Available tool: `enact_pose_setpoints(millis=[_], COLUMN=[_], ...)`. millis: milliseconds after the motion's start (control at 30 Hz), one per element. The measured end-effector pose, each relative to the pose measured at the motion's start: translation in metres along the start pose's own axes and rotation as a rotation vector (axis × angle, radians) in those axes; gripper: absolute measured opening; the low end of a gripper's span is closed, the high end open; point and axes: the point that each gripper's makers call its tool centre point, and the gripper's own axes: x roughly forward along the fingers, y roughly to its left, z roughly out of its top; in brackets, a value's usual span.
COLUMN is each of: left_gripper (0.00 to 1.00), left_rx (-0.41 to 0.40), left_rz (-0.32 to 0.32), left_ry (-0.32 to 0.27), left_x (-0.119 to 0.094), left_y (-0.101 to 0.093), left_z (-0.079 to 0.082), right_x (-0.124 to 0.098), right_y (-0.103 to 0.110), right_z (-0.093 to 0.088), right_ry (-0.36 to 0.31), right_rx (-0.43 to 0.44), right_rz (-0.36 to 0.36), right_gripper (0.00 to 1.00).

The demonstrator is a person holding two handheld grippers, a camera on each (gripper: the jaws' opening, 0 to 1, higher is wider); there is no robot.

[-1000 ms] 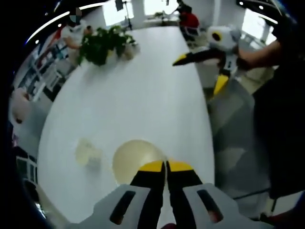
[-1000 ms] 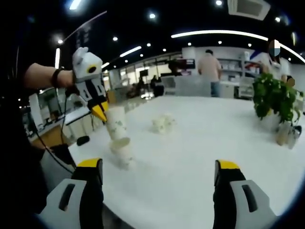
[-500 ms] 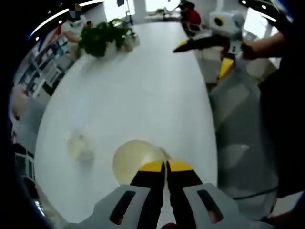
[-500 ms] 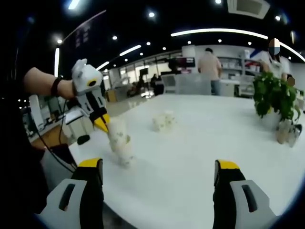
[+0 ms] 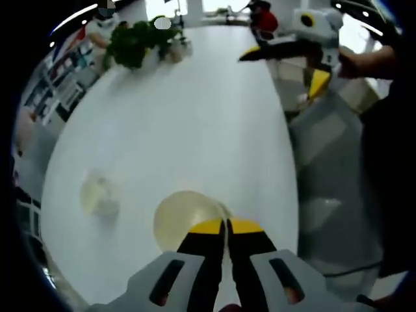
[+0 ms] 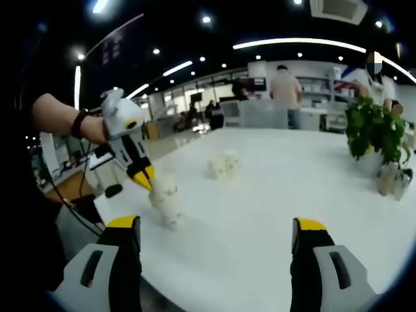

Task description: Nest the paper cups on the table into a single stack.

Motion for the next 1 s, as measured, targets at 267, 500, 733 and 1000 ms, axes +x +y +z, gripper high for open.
enact_pose_setpoints(millis=[267,500,733,1000], left_gripper=[0.01,0.02,0.13,0.16], left_rx=[-0.022,-0.034,-0.07,-0.076], left_rz=[-0.024,-0.033,-0.045,-0.04], left_ry=[0.021,0.029,0.008,0.015], left_x=[0.01,0.016,0.017,0.01], left_y=[-0.001,-0.004,-0.006,-0.009], left_z=[-0.006,-0.01,-0.01,-0.01], right_x=[-0.003,-0.005,-0.007,-0.006], right_y=[-0.003,-0.003,-0.002,-0.003], right_z=[-0.005,-0.007,-0.005,-0.003], right_ry=[0.005,0.004,-0.006,-0.013], right_rx=[0.016,0.024,0.03,0.027], right_rz=[-0.011,-0.015,-0.012,-0.014], right_gripper=[0.95,0.95,0.95,0.95])
